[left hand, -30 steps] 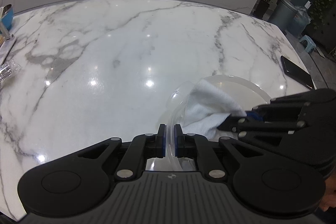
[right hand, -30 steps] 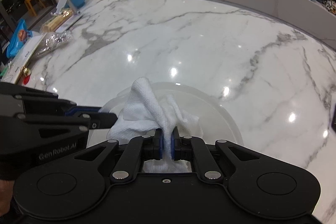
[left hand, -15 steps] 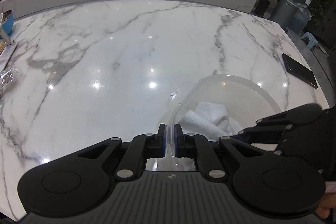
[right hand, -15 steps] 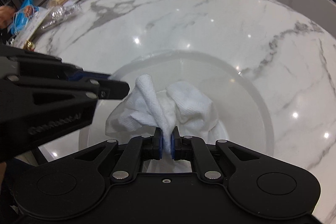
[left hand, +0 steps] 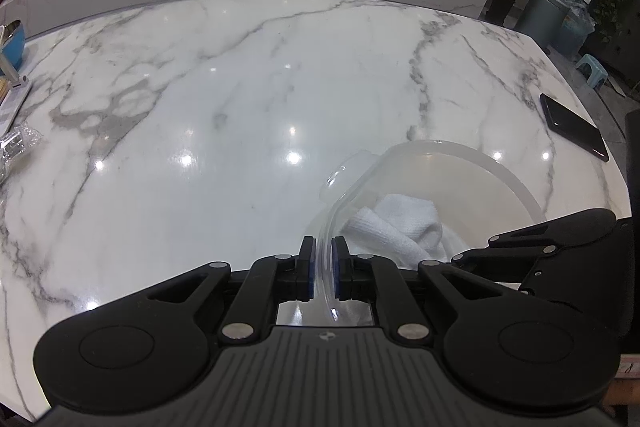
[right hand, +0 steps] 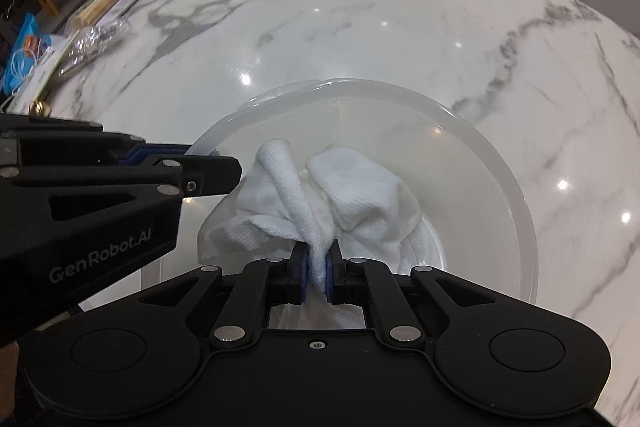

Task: Clean bowl
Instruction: 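Rub the towel around the bowl interior with the right gripper while the left gripper holds the rim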

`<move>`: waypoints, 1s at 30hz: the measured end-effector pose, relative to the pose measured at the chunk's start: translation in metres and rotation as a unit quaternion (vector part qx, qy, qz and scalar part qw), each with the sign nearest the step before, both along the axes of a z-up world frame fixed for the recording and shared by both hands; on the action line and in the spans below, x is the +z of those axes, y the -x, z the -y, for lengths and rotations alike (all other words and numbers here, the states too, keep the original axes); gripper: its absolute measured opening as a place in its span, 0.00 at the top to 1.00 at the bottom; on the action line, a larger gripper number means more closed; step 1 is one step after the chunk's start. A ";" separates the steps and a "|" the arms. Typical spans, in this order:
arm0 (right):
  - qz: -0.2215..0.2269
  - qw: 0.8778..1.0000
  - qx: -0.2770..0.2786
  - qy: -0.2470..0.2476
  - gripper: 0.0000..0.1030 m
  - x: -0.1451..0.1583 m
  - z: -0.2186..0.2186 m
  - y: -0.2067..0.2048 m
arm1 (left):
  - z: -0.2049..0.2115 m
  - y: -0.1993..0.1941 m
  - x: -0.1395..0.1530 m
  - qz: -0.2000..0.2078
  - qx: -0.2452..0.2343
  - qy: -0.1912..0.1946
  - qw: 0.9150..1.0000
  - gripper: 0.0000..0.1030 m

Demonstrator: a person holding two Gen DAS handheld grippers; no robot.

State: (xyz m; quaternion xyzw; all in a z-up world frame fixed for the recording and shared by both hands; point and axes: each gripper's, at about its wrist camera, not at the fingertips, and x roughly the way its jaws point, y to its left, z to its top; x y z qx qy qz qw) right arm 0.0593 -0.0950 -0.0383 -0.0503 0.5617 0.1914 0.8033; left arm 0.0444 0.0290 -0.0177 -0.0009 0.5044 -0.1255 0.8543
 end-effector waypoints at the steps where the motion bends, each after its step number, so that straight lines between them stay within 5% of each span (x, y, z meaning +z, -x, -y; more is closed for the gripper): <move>1: 0.000 1.000 0.003 0.006 0.94 0.001 -0.002 0.001 | 0.000 0.000 0.000 0.000 0.000 0.000 1.000 0.93; 6: 0.006 0.999 0.016 0.038 0.92 0.002 -0.011 0.007 | 0.002 0.000 -0.002 -0.003 -0.002 -0.004 1.000 0.93; 8: 0.010 0.999 0.019 0.049 0.68 0.002 -0.014 0.010 | 0.002 0.000 -0.003 -0.005 -0.001 -0.006 1.000 0.91; 9: 0.008 0.998 0.020 0.051 0.44 0.001 -0.014 0.010 | 0.001 -0.001 -0.004 -0.007 0.000 -0.006 1.000 0.92; 10: 0.007 0.998 0.020 0.052 0.43 0.001 -0.013 0.010 | 0.000 -0.001 -0.004 -0.012 0.001 -0.001 1.000 0.92; 17: 0.004 0.998 0.018 0.055 0.44 -0.004 -0.003 0.010 | 0.004 0.000 -0.004 -0.011 -0.002 -0.006 1.000 0.92; 20: 0.010 0.999 0.001 0.047 0.59 -0.003 0.002 0.009 | 0.002 -0.001 -0.005 -0.011 0.000 -0.007 1.000 0.92; 23: 0.000 1.000 -0.015 0.021 0.88 0.001 0.013 0.005 | 0.001 -0.001 -0.005 -0.012 0.001 -0.007 1.000 0.92; 30: 0.020 0.999 0.003 0.032 0.92 0.010 0.009 0.006 | 0.001 0.000 -0.005 -0.012 -0.001 -0.010 1.000 0.93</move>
